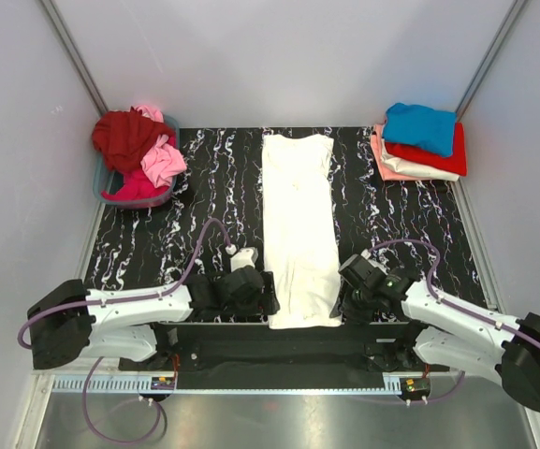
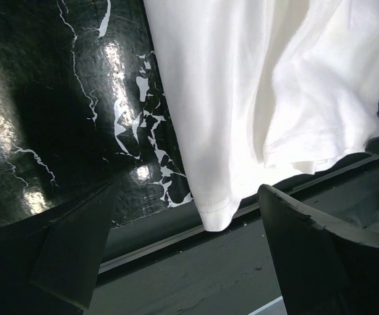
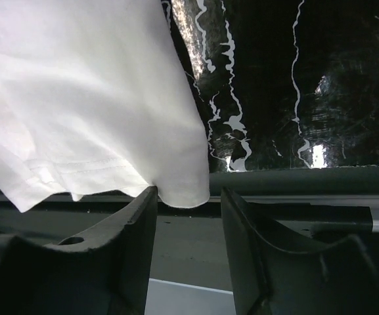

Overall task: Fold and stack the t-shirts
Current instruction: Fold the tshirt

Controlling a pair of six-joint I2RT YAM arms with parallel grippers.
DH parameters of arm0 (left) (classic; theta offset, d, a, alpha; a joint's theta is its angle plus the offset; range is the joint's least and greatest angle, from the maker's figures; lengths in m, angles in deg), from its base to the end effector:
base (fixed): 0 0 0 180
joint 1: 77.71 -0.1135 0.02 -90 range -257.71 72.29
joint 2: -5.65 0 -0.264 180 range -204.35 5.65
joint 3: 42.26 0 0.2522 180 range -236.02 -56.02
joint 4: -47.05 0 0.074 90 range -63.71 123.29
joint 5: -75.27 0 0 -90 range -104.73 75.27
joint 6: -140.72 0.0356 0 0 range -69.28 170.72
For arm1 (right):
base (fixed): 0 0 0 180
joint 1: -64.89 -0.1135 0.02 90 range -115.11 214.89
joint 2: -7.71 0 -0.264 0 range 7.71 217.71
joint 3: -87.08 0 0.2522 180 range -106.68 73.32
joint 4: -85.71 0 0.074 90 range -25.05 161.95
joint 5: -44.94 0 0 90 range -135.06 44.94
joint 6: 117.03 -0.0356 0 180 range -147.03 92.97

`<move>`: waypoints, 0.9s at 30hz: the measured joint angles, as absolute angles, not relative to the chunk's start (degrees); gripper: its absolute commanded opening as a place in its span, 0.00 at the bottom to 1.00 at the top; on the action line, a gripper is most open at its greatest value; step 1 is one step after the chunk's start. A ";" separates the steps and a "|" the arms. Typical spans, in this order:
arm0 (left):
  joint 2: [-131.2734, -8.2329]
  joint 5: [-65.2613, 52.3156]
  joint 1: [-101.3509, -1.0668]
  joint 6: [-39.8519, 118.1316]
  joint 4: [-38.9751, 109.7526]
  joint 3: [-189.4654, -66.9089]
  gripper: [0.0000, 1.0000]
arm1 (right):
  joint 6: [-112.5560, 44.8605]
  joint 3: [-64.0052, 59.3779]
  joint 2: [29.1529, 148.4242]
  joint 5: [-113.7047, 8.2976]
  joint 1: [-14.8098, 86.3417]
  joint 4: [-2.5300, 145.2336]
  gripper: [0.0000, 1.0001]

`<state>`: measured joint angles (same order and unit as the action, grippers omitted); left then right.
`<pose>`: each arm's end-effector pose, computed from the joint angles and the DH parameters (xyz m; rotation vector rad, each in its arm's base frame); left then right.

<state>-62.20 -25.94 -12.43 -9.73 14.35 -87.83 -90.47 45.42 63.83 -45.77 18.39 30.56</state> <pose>0.0968 -0.1936 0.1732 0.0294 2.6268 -0.6197 0.1065 0.1129 0.1670 0.4262 2.8838 0.4397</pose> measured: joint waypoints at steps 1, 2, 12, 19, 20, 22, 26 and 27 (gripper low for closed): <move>-62.31 -25.98 -12.32 -9.99 14.61 -87.81 0.94 | -90.78 45.42 64.11 -45.75 18.06 30.56 0.49; -62.40 -25.98 -12.21 -10.40 15.00 -87.79 0.94 | -91.06 45.38 64.63 -45.73 17.89 30.58 0.47; -63.10 -26.46 -11.78 -12.35 16.49 -87.77 0.88 | -92.05 44.39 70.23 -44.66 16.62 31.30 0.03; -63.10 -27.29 -9.07 -14.16 16.34 -87.77 0.77 | -92.16 44.26 69.09 -44.53 16.60 31.30 0.00; -63.14 -27.44 -8.32 -14.64 16.29 -87.74 0.76 | -92.13 44.26 68.44 -44.53 16.60 31.15 0.00; -63.49 -27.71 -6.90 -15.65 16.58 -87.48 0.74 | -92.07 44.26 66.38 -44.55 16.58 30.52 0.00; -65.98 -27.92 -5.50 -16.87 16.77 -87.31 0.72 | -92.02 44.06 61.57 -44.26 16.56 27.89 0.00; -66.92 -28.10 -5.46 -16.98 16.79 -87.39 0.70 | -92.00 43.89 60.90 -44.09 16.56 27.20 0.00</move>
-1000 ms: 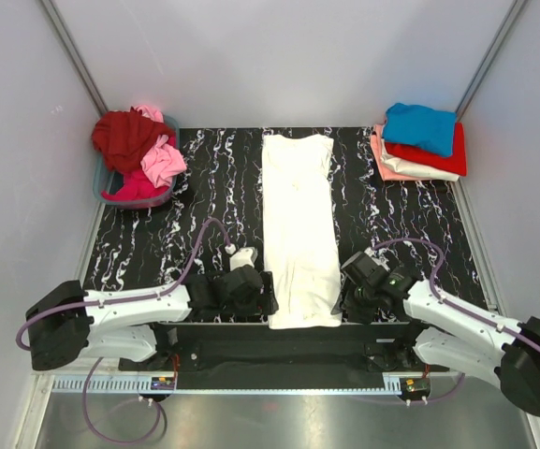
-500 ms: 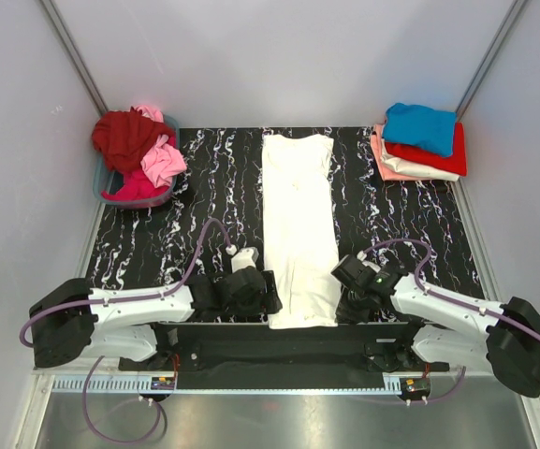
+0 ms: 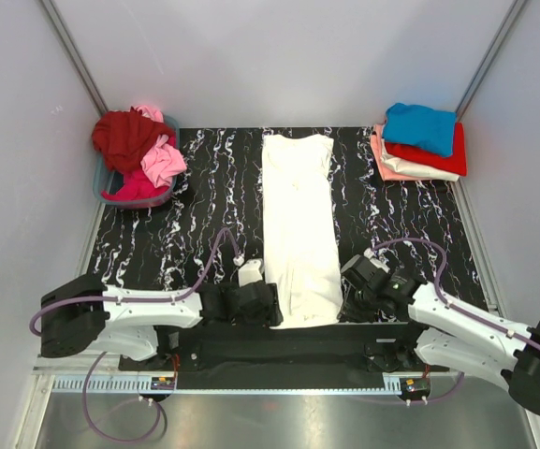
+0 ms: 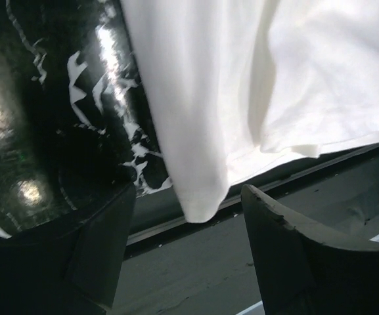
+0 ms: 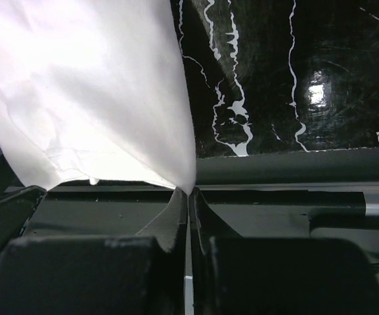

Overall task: Fold and stack the t-shirts
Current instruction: Fold the tshirt

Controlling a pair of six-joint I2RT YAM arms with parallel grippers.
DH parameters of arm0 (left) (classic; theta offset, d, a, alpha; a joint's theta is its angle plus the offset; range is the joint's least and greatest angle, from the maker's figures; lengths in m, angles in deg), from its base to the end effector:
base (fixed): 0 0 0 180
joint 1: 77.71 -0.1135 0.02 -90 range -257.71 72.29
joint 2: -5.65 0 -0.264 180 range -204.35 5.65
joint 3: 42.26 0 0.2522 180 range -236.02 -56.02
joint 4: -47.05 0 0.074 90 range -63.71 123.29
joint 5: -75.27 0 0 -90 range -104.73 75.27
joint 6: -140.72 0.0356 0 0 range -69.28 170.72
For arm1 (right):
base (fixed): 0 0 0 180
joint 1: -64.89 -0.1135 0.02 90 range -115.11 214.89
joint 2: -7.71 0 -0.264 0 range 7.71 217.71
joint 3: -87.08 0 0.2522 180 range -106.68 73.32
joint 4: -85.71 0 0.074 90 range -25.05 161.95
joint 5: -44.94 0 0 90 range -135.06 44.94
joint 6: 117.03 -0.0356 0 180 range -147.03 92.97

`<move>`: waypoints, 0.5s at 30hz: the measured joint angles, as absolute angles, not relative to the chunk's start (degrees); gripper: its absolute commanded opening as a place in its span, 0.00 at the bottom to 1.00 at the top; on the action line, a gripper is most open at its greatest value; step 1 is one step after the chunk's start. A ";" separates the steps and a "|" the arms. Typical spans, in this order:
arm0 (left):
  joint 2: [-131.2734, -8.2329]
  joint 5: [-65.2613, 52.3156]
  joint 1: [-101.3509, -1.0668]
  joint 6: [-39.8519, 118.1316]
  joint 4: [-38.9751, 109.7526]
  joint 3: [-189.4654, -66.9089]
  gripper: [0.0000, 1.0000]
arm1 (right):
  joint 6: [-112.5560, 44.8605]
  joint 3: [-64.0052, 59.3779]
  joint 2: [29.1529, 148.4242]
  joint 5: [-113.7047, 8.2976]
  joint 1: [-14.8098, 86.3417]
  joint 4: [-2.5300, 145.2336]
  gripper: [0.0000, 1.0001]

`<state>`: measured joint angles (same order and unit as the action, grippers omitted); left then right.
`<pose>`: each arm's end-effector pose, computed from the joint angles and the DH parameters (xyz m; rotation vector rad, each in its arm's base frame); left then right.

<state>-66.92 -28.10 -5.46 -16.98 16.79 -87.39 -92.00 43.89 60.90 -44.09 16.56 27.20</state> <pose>0.0758 -0.2097 0.1573 0.0154 2.6688 -0.6186 0.1004 0.1119 0.1791 0.4225 2.8572 0.4444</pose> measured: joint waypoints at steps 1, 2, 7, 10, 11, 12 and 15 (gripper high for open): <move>-67.32 -28.10 -5.42 -17.09 17.01 -87.83 0.68 | -92.00 43.67 60.22 -43.96 16.56 26.58 0.00; -68.08 -28.14 -5.44 -17.14 17.52 -88.25 0.65 | -91.98 43.54 59.72 -43.81 16.56 26.15 0.00; -71.12 -28.43 -5.44 -17.44 19.35 -89.45 0.53 | -91.94 43.37 58.84 -43.61 16.56 25.16 0.00; -72.41 -28.71 -5.44 -17.57 19.42 -90.17 0.38 | -91.81 43.39 58.82 -43.61 16.56 25.10 0.00; -72.67 -28.73 -5.44 -17.27 19.26 -90.34 0.35 | -91.78 43.39 58.82 -43.61 16.56 25.10 0.00; -73.26 -28.82 -5.44 -17.31 19.15 -90.54 0.25 | -91.74 43.39 58.82 -43.61 16.56 25.10 0.00; -74.07 -29.04 -5.42 -17.40 18.72 -91.00 0.00 | -91.57 43.39 58.82 -43.63 16.56 25.10 0.00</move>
